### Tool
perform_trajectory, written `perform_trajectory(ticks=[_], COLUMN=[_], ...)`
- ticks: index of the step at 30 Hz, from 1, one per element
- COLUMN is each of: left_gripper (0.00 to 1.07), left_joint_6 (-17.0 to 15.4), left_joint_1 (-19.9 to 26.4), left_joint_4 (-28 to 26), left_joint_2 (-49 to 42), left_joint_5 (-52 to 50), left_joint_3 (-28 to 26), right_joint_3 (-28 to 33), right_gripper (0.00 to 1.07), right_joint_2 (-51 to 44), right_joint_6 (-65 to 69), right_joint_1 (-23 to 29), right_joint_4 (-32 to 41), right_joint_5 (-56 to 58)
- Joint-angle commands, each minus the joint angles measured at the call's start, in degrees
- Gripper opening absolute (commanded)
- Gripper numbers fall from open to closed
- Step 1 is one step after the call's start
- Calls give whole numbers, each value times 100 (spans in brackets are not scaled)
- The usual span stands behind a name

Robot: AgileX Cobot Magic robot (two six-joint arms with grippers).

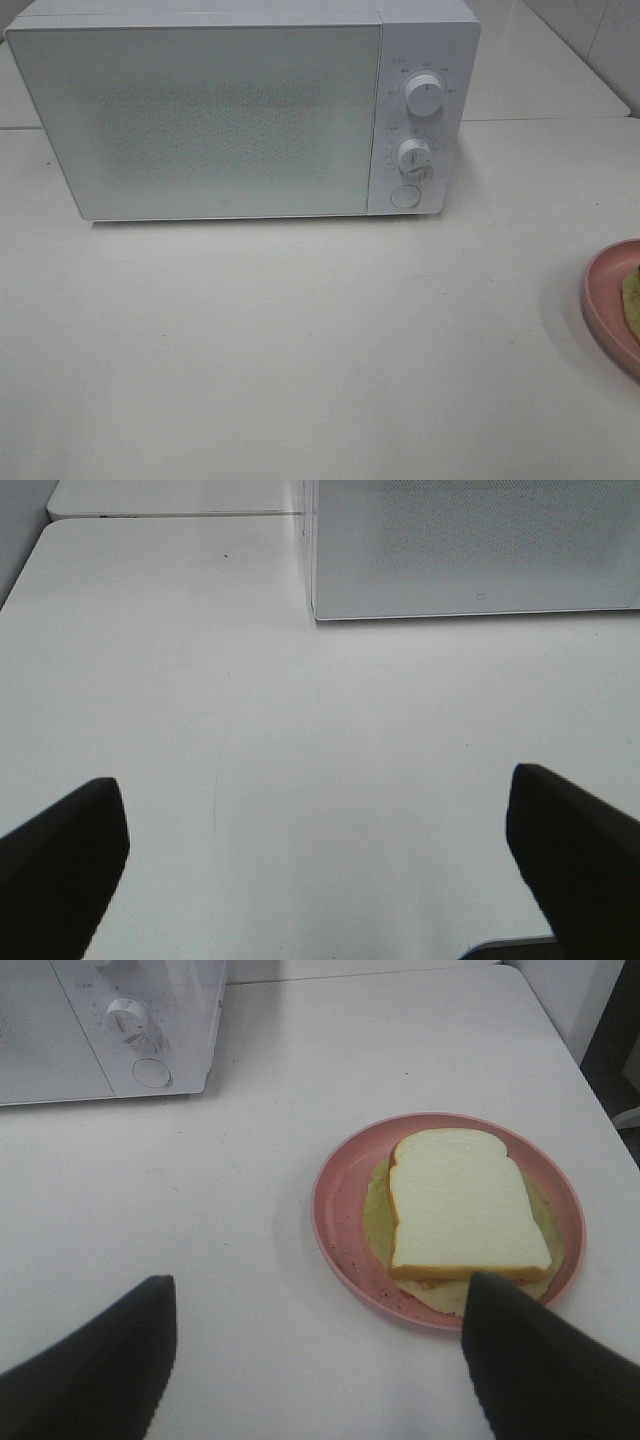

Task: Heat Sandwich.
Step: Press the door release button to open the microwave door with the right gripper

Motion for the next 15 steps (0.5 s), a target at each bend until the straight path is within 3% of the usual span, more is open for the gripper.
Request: perform_trajectory(ticks=[1,15], left_gripper=[97,97], left_joint_6=[0,0], left_joint_1=[0,0], left_joint_4=[-23,-23], left_joint_2=[-149,-149], left_joint_5=[-57,-57], left_joint_3=[29,29], right_joint_3=[6,6], right_gripper=[76,76], right_joint_2=[-160,-132], right_joint_6=[-86,-86], right_joint_1=[-40,-40], right_joint_4=[17,17], right_joint_5=[-63,-63])
